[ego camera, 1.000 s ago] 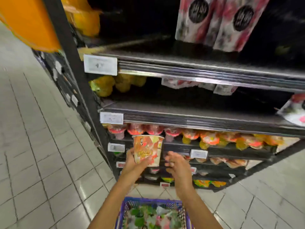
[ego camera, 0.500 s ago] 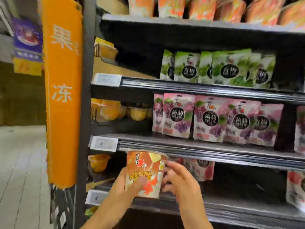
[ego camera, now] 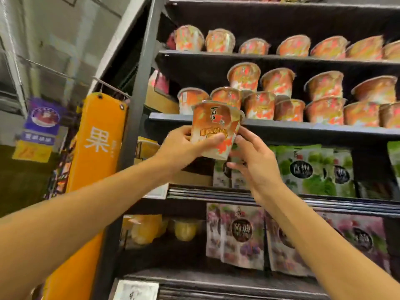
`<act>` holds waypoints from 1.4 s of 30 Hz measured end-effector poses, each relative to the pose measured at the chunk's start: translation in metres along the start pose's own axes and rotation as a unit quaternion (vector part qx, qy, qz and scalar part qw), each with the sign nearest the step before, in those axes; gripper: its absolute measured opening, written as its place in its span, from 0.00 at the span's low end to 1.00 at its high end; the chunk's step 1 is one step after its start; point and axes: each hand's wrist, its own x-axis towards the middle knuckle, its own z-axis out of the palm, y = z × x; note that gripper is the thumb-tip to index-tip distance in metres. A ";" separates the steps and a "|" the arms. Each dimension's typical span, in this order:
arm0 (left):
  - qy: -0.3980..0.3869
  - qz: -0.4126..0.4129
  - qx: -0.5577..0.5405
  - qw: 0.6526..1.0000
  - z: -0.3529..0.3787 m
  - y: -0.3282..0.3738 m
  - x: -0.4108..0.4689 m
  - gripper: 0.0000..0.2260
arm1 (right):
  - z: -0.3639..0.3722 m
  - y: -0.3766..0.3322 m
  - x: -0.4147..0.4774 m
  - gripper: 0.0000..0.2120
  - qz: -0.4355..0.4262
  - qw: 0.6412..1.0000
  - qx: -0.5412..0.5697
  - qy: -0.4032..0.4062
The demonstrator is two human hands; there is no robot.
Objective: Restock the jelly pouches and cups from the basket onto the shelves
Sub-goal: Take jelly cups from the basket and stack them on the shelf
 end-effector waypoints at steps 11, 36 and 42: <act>0.084 0.070 0.040 0.993 -0.021 0.022 0.143 0.33 | -0.007 0.013 0.121 0.12 -0.173 0.765 -0.613 0.091; 0.145 -0.002 0.424 0.894 0.001 0.026 0.252 0.38 | -0.003 0.044 0.145 0.10 -0.263 0.729 -0.596 0.209; 0.083 -0.034 0.528 0.844 -0.005 0.023 0.259 0.41 | -0.002 0.050 0.146 0.12 -0.271 0.713 -0.607 0.223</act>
